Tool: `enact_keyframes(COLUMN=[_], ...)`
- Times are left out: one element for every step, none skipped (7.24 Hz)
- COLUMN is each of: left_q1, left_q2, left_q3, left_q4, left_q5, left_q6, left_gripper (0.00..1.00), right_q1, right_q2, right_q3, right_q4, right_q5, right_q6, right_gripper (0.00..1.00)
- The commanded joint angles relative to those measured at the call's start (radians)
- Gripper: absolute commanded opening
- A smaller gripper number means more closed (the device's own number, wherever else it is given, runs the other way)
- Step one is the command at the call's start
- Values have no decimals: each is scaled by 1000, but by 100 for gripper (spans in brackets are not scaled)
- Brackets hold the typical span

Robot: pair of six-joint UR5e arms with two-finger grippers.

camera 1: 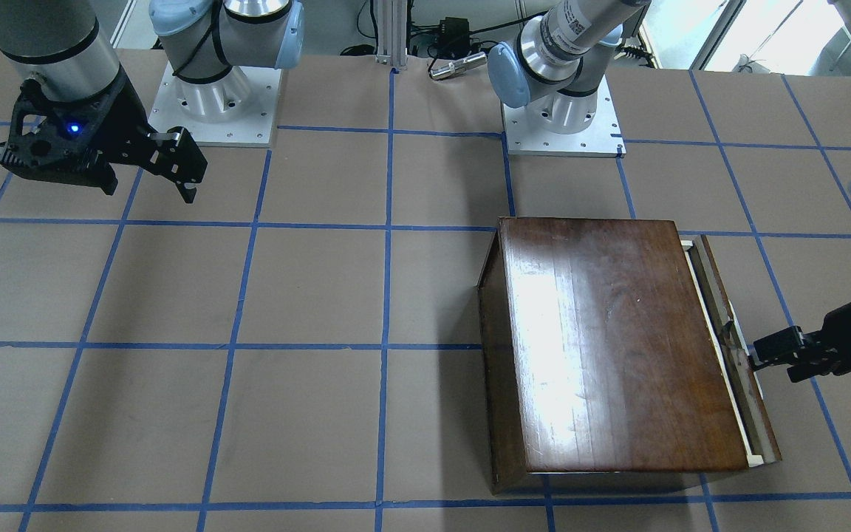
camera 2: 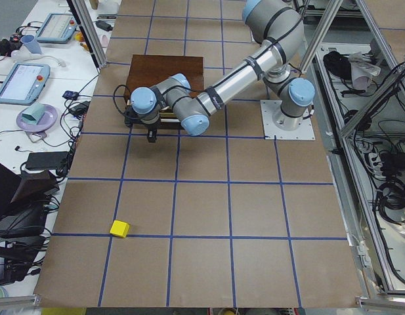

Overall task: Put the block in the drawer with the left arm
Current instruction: 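Pull the drawer open outward with the left gripper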

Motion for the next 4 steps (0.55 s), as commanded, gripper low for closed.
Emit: enact_keyframes(left_q1=[1,3,4,4], left_q2=[-1,-2,-2,-2], left_q3=[3,3,5,10], left_q4=[0,1,3,11], left_q5=[17,17,17,21], left_q6=[6,12,12,13], left_gripper=[100,100,100,100], right_q1=[0,0,0,0], right_q2=[0,0,0,0], right_q3=[0,0,0,0], right_q4=[0,0,0,0], right_q5=[0,0,0,0], right_q6=[0,0,0,0], right_gripper=[100,100,100,100])
